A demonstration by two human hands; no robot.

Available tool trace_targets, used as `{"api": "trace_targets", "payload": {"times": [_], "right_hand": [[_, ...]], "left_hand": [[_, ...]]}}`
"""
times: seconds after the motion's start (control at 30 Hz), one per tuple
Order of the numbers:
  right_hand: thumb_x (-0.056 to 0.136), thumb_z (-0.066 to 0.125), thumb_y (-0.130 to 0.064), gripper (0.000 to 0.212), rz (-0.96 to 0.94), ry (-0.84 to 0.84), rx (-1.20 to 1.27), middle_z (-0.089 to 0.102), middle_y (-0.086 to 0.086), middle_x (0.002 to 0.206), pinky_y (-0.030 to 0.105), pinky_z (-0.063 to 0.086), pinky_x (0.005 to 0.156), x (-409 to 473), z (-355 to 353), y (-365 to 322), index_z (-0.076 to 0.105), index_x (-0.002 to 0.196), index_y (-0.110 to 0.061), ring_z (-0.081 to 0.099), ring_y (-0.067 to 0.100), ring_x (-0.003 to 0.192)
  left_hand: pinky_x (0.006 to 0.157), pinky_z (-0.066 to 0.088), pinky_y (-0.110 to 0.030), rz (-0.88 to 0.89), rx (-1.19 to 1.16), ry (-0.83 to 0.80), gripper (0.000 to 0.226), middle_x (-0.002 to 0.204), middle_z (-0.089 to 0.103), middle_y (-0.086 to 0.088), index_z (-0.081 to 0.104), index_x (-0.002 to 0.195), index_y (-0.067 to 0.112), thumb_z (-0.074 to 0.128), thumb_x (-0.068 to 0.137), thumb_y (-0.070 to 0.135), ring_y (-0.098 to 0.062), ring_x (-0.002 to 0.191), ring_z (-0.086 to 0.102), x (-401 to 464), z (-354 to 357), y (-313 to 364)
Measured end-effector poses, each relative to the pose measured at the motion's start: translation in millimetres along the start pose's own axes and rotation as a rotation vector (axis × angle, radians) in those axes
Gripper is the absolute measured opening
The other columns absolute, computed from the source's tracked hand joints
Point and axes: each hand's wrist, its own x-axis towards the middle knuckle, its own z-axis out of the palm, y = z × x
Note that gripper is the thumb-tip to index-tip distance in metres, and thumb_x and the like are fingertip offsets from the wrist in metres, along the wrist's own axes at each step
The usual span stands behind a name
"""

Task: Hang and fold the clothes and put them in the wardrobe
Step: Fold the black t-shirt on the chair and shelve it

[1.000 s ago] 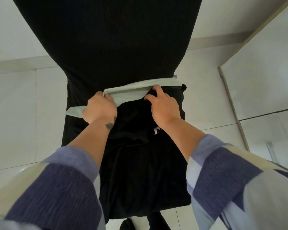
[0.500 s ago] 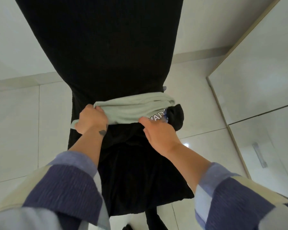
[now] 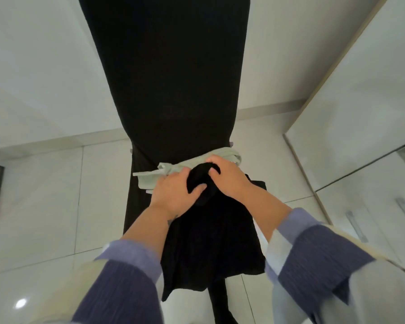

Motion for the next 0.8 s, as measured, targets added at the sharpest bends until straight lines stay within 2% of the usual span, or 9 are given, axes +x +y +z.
{"api": "trace_targets", "payload": {"times": [0.1,0.23,0.3,0.4,0.5,0.57,0.63,0.73,0.8], "right_hand": [[0.090,0.050,-0.025,0.013,0.027,-0.072,0.008,0.062,0.001,0.089,0.028,0.043,0.069,-28.5,-10.9,-13.4,0.056,0.101,-0.021,0.057,0.017,0.082],[0.085,0.054,-0.033,0.015,0.008,-0.100,-0.275,0.059,0.000,0.086,0.032,0.043,0.074,-76.8,-26.0,-32.3,0.052,0.088,-0.019,0.057,0.021,0.085],[0.086,0.054,-0.034,0.013,0.059,-0.020,-0.389,0.055,-0.001,0.085,0.031,0.038,0.077,-97.1,-36.0,-41.1,0.048,0.082,-0.023,0.052,0.021,0.084],[0.087,0.050,-0.031,0.021,0.066,0.157,-0.213,0.057,0.002,0.078,0.035,0.041,0.074,-119.3,-50.0,-64.5,0.047,0.066,-0.027,0.055,0.027,0.080],[0.093,0.041,-0.025,0.023,0.023,0.201,0.046,0.061,0.002,0.094,0.033,0.042,0.078,-133.9,-64.7,-95.9,0.061,0.103,-0.024,0.057,0.026,0.092],[0.096,0.037,-0.025,0.036,-0.015,0.231,0.111,0.060,0.005,0.116,0.032,0.041,0.089,-139.9,-77.1,-119.3,0.053,0.128,-0.016,0.054,0.025,0.107],[0.097,0.039,-0.023,0.034,-0.107,0.289,0.126,0.060,0.004,0.116,0.034,0.044,0.093,-145.7,-93.4,-147.1,0.052,0.126,-0.012,0.054,0.023,0.109],[0.093,0.044,-0.012,0.013,-0.280,0.313,0.182,0.056,-0.009,0.085,0.025,0.043,0.072,-159.0,-121.3,-192.8,0.053,0.099,-0.018,0.054,0.014,0.086],[0.091,0.045,-0.006,0.021,-0.374,0.285,0.194,0.059,-0.008,0.090,0.023,0.044,0.077,-168.9,-138.6,-221.6,0.056,0.103,-0.018,0.056,0.011,0.088]], "left_hand": [[0.072,0.050,-0.035,-0.038,-0.005,0.086,0.024,0.089,0.066,0.003,0.058,0.103,0.029,0.046,0.093,0.047,-0.022,0.086,0.062,-25.0,-29.5,10.5],[0.066,0.041,-0.032,0.012,0.137,0.245,0.015,0.086,0.061,0.001,0.052,0.106,0.026,0.044,0.094,0.030,-0.027,0.084,0.061,-62.8,-79.8,29.8],[0.064,0.038,-0.032,0.017,0.196,0.318,0.017,0.088,0.062,-0.003,0.051,0.110,0.024,0.043,0.095,0.030,-0.031,0.085,0.061,-81.8,-106.5,38.6],[0.066,0.041,-0.034,0.083,0.280,0.374,0.019,0.089,0.064,-0.004,0.051,0.110,0.022,0.043,0.095,0.030,-0.031,0.084,0.061,-106.6,-142.6,50.2],[0.065,0.043,-0.035,0.086,0.313,0.451,0.015,0.082,0.061,-0.002,0.050,0.106,0.021,0.042,0.095,0.029,-0.030,0.077,0.059,-128.6,-171.6,59.8],[0.064,0.043,-0.034,0.060,0.309,0.510,0.015,0.081,0.061,-0.002,0.051,0.105,0.021,0.042,0.095,0.028,-0.030,0.075,0.059,-143.9,-190.5,65.1],[0.062,0.040,-0.032,0.067,0.310,0.563,0.015,0.081,0.061,-0.003,0.052,0.104,0.021,0.043,0.094,0.028,-0.028,0.072,0.058,-158.0,-210.4,69.5],[0.062,0.036,-0.030,0.146,0.288,0.625,0.019,0.079,0.061,0.001,0.052,0.107,0.022,0.048,0.091,0.031,-0.026,0.070,0.059,-178.4,-241.0,74.7],[0.068,0.040,-0.029,0.165,0.198,0.649,0.029,0.082,0.062,0.004,0.050,0.115,0.023,0.051,0.090,0.038,-0.026,0.077,0.063,-190.0,-260.7,80.2]]}}
